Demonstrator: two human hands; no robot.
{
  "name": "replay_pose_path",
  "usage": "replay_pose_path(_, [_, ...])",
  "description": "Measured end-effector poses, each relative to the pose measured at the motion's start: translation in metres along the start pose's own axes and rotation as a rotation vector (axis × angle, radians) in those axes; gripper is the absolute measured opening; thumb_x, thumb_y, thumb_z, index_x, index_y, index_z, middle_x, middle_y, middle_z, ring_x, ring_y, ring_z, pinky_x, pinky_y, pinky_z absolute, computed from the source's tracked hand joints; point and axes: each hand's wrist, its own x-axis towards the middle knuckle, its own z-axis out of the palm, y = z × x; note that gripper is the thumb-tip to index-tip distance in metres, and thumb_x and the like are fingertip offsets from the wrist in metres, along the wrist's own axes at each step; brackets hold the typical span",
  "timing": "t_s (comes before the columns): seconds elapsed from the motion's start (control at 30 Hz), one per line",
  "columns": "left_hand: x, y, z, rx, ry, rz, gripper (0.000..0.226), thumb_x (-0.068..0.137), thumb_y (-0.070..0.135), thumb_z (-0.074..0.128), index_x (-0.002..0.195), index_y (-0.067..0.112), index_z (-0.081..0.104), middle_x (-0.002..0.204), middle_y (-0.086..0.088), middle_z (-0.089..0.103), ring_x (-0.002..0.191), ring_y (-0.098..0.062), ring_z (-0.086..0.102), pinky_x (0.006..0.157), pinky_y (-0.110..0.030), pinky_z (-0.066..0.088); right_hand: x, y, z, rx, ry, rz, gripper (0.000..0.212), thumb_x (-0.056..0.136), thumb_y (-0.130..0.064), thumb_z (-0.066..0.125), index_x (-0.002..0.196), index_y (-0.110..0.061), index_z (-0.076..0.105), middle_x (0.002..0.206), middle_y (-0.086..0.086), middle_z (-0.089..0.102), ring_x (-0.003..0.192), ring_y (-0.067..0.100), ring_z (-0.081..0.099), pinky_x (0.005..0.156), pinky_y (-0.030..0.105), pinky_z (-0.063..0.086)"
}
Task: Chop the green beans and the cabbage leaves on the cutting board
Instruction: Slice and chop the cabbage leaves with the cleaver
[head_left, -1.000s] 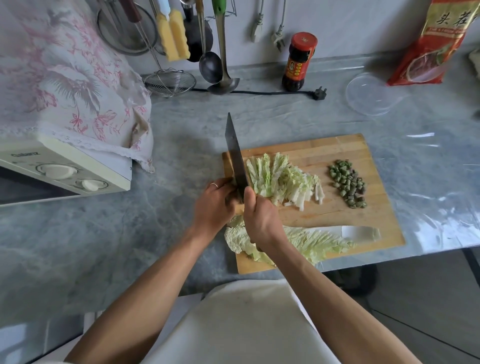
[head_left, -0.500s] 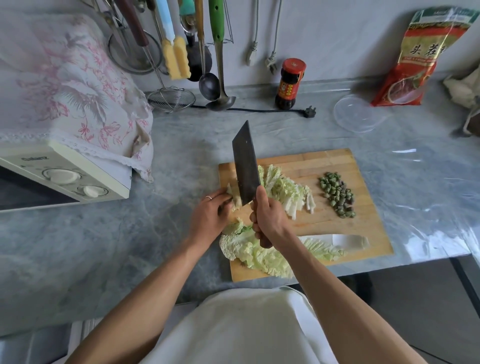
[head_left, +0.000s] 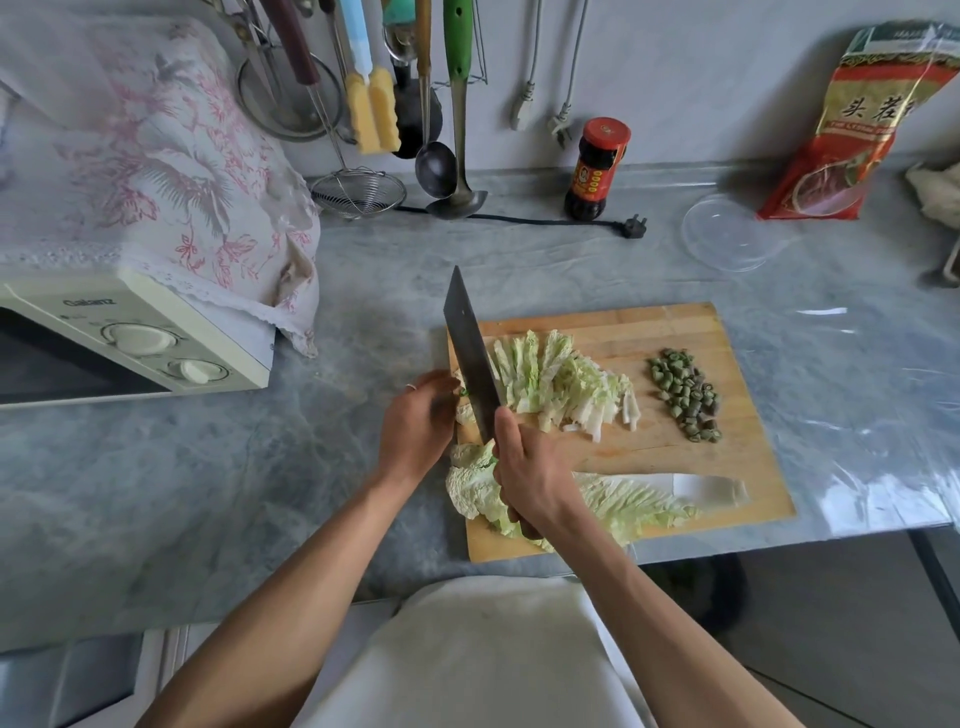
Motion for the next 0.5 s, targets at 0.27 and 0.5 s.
replay_pose_path(0.27, [-0.001, 0.001, -0.003, 0.156, -0.067, 0.127, 0.025, 0.093, 0.006, 0.059, 0.106, 0.018, 0.078, 0.129, 0.005, 0.067, 0.103, -0.015, 0.065, 0.076, -0.024, 0.048, -0.002, 0.005, 0.003, -0.048, -0.032, 0.107, 0.054, 0.103, -0.050, 0.028, 0.095, -0.005, 0.059, 0.075, 0.018, 0.058, 0.063, 0.027, 0.053, 0.060, 0.033, 0.045])
replay_pose_path(0.5, [0.001, -0.010, 0.007, 0.096, -0.073, 0.124, 0.024, 0.093, 0.015, 0.054, 0.102, 0.014, 0.076, 0.124, 0.002, 0.067, 0.100, -0.021, 0.068, 0.075, -0.040, 0.056, -0.004, 0.002, 0.015, -0.077, 0.019, 0.119, 0.045, 0.105, -0.043, 0.029, 0.081, -0.009, 0.045, 0.065, -0.002, 0.045, 0.057, 0.009, 0.041, 0.055, 0.020, 0.035])
